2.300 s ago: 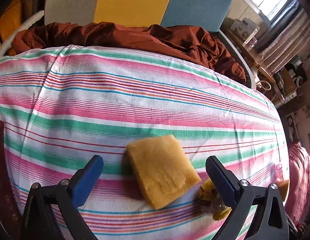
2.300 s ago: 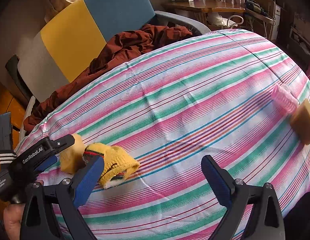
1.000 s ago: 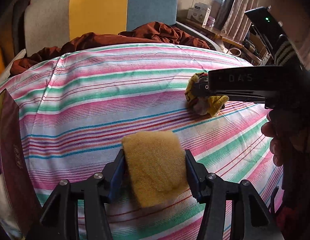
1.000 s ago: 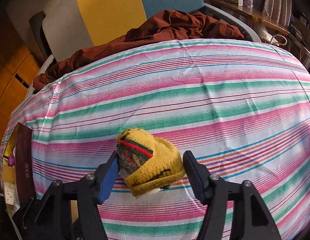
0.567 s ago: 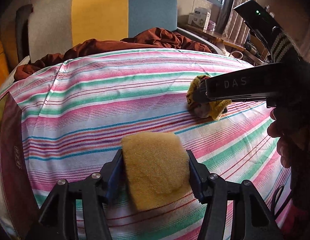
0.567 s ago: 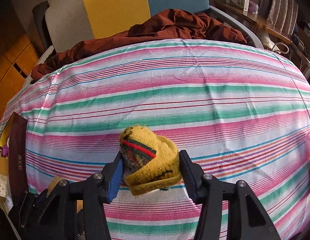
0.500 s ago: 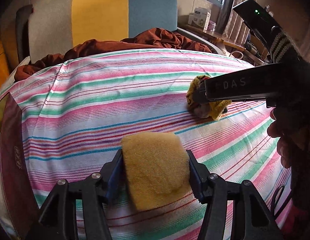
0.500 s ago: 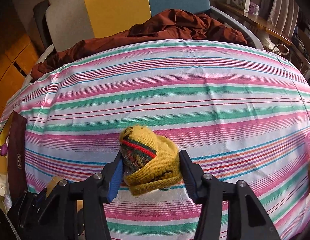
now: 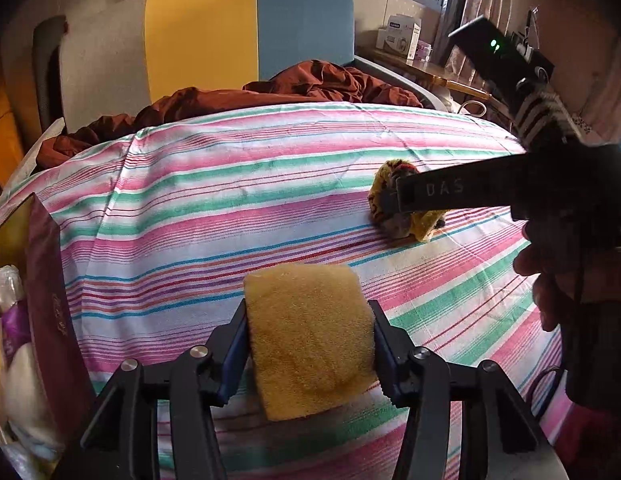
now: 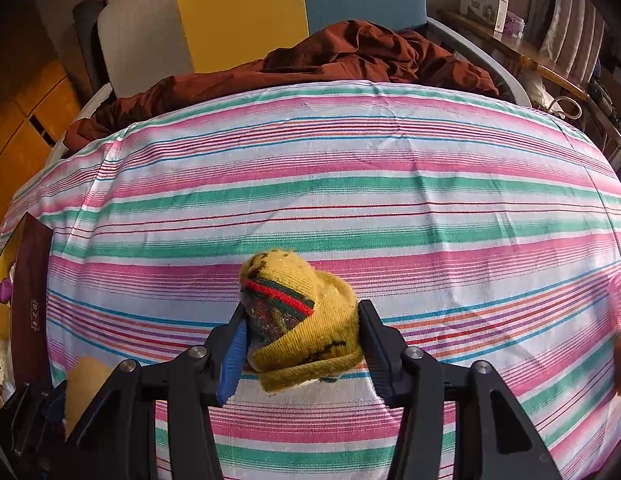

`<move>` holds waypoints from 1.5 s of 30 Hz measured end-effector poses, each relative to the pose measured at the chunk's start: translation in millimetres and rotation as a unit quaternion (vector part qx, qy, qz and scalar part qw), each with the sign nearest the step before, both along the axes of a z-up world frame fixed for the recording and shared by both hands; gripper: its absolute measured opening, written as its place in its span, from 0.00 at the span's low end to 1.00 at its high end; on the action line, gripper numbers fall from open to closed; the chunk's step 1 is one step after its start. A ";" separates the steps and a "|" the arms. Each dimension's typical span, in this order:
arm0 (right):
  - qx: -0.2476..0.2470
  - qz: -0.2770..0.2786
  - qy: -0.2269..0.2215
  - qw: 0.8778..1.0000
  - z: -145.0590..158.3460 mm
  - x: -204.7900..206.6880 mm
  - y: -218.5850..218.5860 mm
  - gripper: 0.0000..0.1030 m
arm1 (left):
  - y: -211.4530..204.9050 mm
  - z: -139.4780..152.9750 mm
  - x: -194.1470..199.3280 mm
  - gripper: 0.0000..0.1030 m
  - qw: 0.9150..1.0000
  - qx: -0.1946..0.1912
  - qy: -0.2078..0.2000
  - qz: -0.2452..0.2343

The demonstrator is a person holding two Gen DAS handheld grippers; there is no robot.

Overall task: Organize objects
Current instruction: 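Carry the sponge into the gold tin and open the left gripper while the right holds the hat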

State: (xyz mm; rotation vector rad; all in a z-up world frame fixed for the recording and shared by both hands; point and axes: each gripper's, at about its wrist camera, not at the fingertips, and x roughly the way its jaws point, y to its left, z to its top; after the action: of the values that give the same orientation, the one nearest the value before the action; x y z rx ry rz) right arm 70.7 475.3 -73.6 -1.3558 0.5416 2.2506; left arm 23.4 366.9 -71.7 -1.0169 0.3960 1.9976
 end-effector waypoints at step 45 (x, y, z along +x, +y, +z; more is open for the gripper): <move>0.059 0.018 -0.030 0.998 -4.9 -7.1 -19.3 0.51 | -252.5 54.0 -79.2 1.00 0.958 0.012 0.068 0.278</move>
State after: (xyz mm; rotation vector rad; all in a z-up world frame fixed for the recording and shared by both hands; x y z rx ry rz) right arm 63.6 456.0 -78.5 -1.3777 0.3610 2.2251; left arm -55.8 114.5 -17.7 -1.0563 0.1629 2.5775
